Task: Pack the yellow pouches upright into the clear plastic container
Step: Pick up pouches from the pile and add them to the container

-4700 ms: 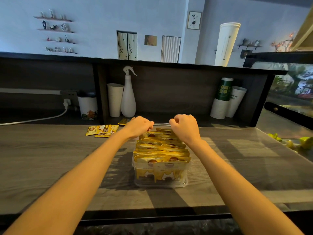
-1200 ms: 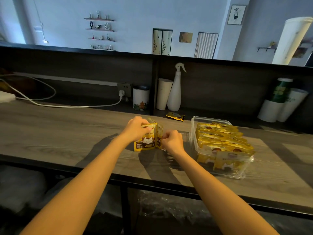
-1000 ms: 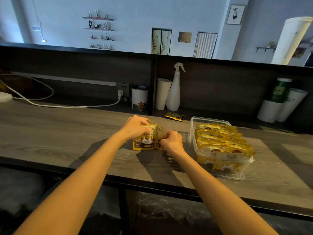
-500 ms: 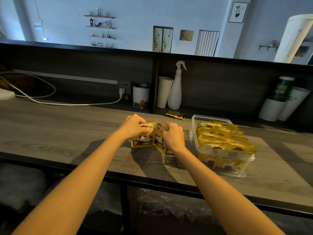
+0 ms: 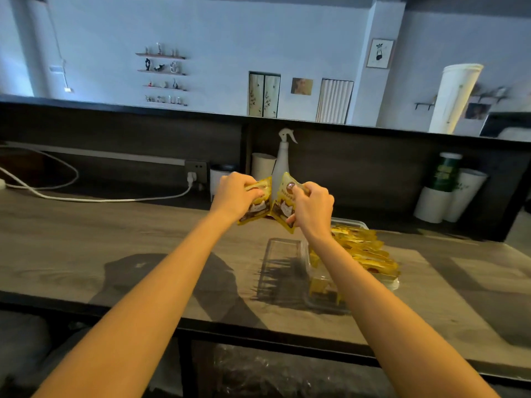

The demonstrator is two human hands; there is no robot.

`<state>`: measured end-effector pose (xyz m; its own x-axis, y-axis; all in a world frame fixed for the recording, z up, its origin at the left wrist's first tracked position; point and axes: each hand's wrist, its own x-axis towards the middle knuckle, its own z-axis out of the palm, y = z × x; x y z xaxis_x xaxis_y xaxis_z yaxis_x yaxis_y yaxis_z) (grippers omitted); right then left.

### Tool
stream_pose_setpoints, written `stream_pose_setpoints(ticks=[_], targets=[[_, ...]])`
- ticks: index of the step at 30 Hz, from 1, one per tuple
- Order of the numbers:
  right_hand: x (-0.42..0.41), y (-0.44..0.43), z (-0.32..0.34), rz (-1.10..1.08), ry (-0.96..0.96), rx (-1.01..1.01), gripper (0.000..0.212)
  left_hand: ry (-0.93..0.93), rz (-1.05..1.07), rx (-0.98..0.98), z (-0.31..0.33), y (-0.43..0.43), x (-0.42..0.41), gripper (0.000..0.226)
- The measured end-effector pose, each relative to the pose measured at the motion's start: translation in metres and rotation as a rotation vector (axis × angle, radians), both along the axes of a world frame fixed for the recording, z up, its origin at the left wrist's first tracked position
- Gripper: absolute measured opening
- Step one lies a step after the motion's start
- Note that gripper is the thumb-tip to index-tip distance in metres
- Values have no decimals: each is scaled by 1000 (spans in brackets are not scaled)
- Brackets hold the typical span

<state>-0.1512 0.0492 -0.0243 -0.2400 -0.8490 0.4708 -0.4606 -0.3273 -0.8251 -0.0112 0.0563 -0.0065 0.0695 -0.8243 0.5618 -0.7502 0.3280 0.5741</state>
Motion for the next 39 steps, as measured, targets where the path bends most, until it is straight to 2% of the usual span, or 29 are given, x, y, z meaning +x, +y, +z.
stream_pose_setpoints(ticks=[8, 14, 21, 29, 39], targets=[[-82, -18, 16, -184, 6, -54, 26, 23, -119, -70, 15, -26, -70, 20], [-140, -37, 4, -192, -92, -17, 26, -4, -209, -22, 5, -56, -114, 22], [-171, -61, -18, -155, -129, 28, 26, -63, -273, 117, -19, -79, -136, 23], [-170, -72, -35, -8, -170, 100, 22, -236, -444, 433, -28, -88, -131, 17], [-176, -68, -37, 47, 27, 275, 22, -259, -504, 615, -29, -87, -122, 19]])
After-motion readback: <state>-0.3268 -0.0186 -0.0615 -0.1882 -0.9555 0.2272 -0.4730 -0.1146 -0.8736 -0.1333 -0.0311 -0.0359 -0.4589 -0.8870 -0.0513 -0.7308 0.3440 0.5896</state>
